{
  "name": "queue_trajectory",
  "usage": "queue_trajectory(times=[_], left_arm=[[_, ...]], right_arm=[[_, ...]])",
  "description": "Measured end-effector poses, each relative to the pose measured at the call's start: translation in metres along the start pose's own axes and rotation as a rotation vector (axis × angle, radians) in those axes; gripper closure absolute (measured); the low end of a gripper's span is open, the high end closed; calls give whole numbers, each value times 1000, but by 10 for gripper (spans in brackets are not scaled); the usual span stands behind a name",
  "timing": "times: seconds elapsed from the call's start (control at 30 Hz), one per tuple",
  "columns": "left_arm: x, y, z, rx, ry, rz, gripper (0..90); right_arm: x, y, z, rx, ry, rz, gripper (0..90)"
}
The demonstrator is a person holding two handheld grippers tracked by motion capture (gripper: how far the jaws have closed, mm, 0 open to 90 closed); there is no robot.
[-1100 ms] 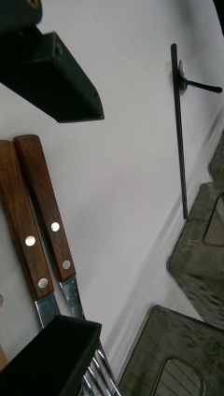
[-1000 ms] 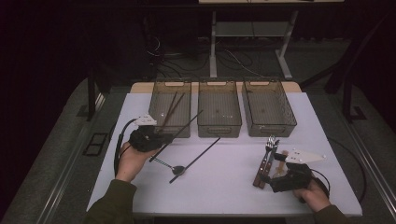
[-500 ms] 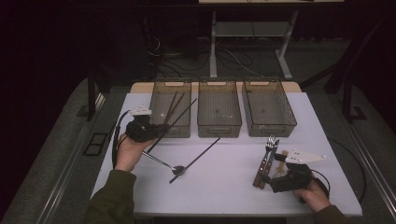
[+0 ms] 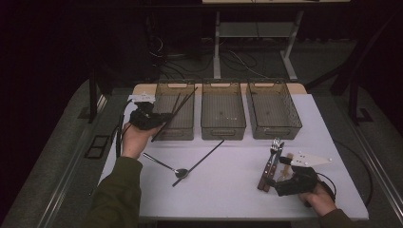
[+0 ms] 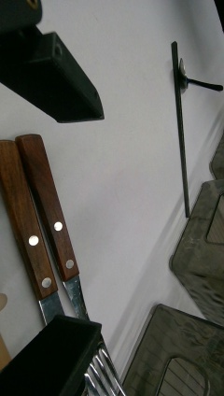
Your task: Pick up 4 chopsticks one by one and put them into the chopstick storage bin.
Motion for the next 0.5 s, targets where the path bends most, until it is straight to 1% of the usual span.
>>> queue_trajectory(times=[0.07, 0.2, 0.3, 0.33, 0.43, 0.5], left_arm=[[4, 4, -3, -7, 8, 1, 859], [12, 10, -11, -5, 27, -5, 859], [19, 14, -18, -20, 38, 3, 859], [21, 16, -19, -37, 42, 6, 859], [26, 21, -25, -38, 61, -8, 859], [29, 24, -29, -52, 71, 1, 859]], right_arm=[[0, 0, 0, 2, 1, 1, 6], [0, 0, 0, 2, 2, 2, 6], [0, 0, 0, 2, 2, 2, 5], [0, 0, 0, 2, 2, 2, 5], [-1, 0, -1, 4, 3, 3, 5], [-1, 0, -1, 2, 4, 5, 5]])
Point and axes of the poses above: each handheld gripper's, and its own axes: x roughly forward along the jaws, y roughly out of its top, z roughly to its right, the point moved 8 cm from there along x, roughly forward along the jaws, and after that the axes turned 5 degrees about -x, right-handed, at the moved point
